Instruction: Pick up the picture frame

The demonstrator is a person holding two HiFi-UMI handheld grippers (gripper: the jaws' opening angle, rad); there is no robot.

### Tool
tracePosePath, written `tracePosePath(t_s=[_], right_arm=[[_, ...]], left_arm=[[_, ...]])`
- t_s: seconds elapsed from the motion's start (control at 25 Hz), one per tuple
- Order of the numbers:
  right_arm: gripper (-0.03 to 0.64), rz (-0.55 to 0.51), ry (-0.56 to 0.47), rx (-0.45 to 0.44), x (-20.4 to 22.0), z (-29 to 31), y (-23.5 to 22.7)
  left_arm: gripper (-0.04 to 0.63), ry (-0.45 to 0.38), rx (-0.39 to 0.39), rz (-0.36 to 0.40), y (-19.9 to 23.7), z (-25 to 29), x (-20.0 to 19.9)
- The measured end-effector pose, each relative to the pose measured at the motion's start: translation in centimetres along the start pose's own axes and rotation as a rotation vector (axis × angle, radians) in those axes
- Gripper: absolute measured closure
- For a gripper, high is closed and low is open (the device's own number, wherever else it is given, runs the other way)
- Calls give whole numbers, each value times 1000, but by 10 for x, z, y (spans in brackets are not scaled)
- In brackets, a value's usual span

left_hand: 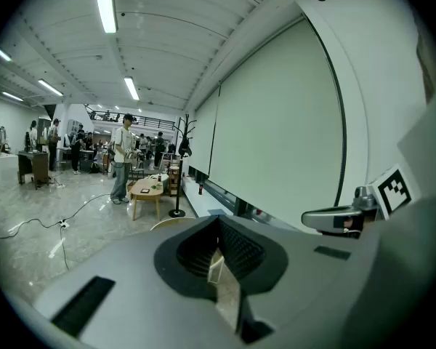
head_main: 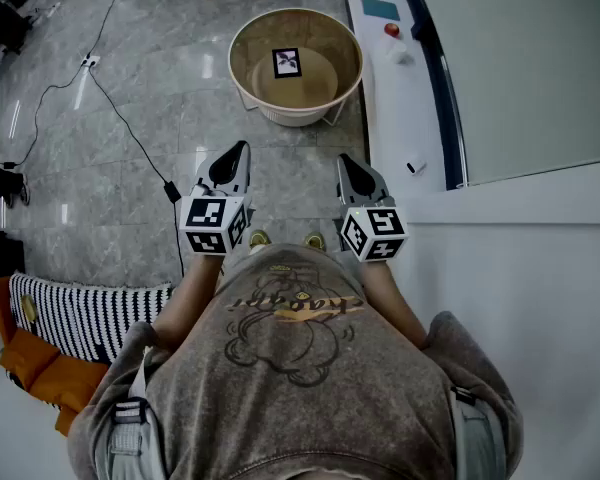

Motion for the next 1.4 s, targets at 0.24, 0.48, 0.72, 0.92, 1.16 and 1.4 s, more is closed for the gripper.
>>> tracePosePath(t_s=[0.24, 0.48, 0.72, 0.92, 1.16, 1.4], right_arm=[[597, -4, 0, 2, 3, 3, 3], [597, 12, -30, -12, 7, 9, 10], [597, 22, -33, 38, 7, 13, 27], [597, 34, -47, 93, 13, 16, 50], [597, 45, -53, 124, 19, 19, 77], [597, 39, -70, 146, 15, 34, 80]], left_arm=[[577, -1, 10, -1, 2, 2, 3], [577, -9, 27, -2, 10, 5, 4], [577, -4, 58, -7, 32, 4, 3], [577, 2, 106, 8, 53, 0, 8], [577, 10, 146, 17, 71, -6, 10], [577, -6, 159, 25, 85, 3, 5]])
Point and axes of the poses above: the fingertips, and each gripper's own axes: z forward along the fingers, y to its left, x out of its underside, the point moved 9 cm from there along -z, backward along the fingers, and after that the axes turned 5 degrees about -z, right-handed, at the moved point
